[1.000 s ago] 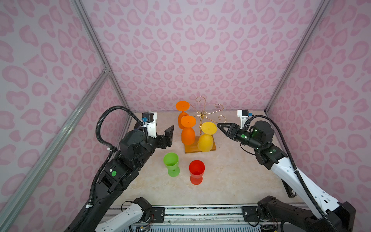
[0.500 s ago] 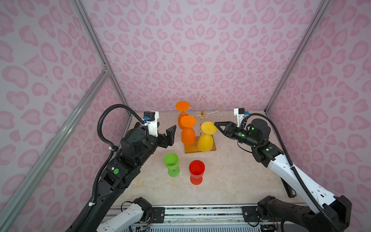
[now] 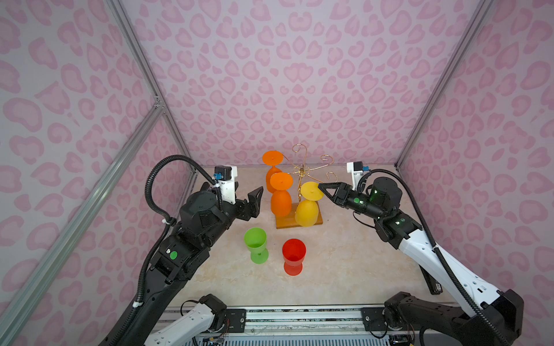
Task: Take the wine glass off the wine glass rack
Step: Pick up the wine glass from the wine glass rack.
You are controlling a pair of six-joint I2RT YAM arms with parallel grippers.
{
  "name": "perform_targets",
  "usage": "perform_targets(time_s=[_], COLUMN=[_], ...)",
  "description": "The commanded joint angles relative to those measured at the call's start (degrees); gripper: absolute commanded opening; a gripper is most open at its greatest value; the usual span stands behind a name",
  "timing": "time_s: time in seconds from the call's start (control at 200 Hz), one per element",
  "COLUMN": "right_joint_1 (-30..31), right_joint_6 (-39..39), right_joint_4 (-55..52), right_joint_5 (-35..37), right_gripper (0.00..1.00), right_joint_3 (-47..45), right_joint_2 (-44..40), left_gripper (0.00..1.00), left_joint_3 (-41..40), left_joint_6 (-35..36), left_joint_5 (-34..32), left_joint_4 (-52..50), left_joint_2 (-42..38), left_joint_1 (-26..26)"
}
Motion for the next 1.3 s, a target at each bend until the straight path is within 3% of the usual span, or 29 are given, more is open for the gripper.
perform_targets(time_s=[0.0, 0.731, 1.051, 1.296], right_joint_1=[0.2, 0.2, -0.3, -3.1], right_joint_6=[0.6, 0.0, 1.6, 11.1], right_joint_4=[0.6, -2.4, -2.3, 8.1], right_joint_5=[-1.0, -1.7, -1.9, -5.5], right_gripper=[0.35, 0.03, 0.0, 0.0], right_joint_3=[0.3, 2.5, 2.4, -1.8], right_joint_2=[0.3, 0.3, 0.5, 0.1], left_gripper=[0.85, 0.85, 0.85, 0.85], left_joint_3=[-0.1, 0.0, -0.5, -0.8], left_joint_6=[0.4, 0.7, 0.5, 0.3], left_joint_5=[0.0, 0.3, 0.4, 0.5], left_joint_4=[1.8, 1.7, 1.3, 1.3], left_joint_2=[-0.2, -0.2, -0.6, -0.9], left_joint_1=[0.1, 0.7, 0.9, 1.1])
